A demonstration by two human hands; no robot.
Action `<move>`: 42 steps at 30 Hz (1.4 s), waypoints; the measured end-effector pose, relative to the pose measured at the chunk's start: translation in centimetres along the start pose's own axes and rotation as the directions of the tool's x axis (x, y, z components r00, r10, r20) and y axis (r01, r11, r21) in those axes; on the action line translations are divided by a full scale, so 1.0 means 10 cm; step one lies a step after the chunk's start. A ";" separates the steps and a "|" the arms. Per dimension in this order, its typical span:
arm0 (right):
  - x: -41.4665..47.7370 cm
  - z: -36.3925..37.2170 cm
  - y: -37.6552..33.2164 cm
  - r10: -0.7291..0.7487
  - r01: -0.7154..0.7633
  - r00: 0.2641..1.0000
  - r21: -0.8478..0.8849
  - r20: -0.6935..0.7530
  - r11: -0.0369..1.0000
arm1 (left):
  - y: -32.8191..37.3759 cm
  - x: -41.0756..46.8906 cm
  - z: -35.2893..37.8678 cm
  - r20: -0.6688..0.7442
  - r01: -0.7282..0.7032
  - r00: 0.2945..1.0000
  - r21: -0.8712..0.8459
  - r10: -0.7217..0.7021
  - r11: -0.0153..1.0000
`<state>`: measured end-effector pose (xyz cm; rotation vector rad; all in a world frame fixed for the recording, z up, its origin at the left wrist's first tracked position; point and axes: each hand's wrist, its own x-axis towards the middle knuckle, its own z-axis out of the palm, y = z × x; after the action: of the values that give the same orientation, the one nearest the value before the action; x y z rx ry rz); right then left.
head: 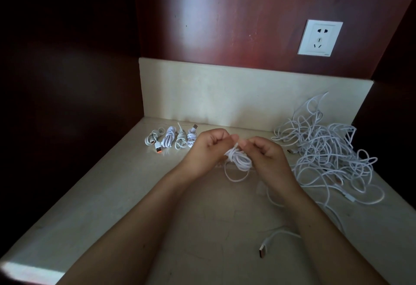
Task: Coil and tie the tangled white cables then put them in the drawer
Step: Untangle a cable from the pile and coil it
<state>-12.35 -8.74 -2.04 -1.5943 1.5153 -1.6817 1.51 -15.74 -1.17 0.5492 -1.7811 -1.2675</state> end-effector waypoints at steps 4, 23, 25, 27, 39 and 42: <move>-0.03 0.05 -0.04 -0.037 0.042 0.995 -0.051 0.093 0.998 | 0.10 -0.01 0.06 -0.105 0.032 0.993 -0.179 -0.052 0.983; -0.11 -0.01 -0.04 -0.206 0.209 0.977 -0.409 0.051 0.888 | -0.17 0.01 -0.08 -0.002 -0.039 0.999 0.520 0.047 0.853; -0.07 -0.02 -0.04 -0.112 0.107 0.994 -0.187 -0.017 0.977 | -0.16 -0.01 -0.07 0.078 -0.083 0.995 0.402 0.057 0.912; -0.06 -0.02 -0.07 0.058 -0.059 0.998 0.085 0.009 0.995 | -0.11 -0.02 -0.04 0.095 -0.089 0.993 0.221 0.070 0.971; -0.13 0.16 -0.09 0.063 -0.090 0.984 0.159 0.168 0.983 | 0.00 -0.02 0.16 -0.406 -0.083 0.914 -0.145 0.017 0.986; -0.14 0.21 -0.15 0.106 -0.162 0.972 0.273 0.210 0.948 | -0.10 -0.02 0.12 -0.433 -0.138 0.889 0.051 0.147 0.989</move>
<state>-9.53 -7.95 -1.94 -1.4199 1.1928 -1.5414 0.51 -15.30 -2.29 0.6437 -1.4273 -0.9369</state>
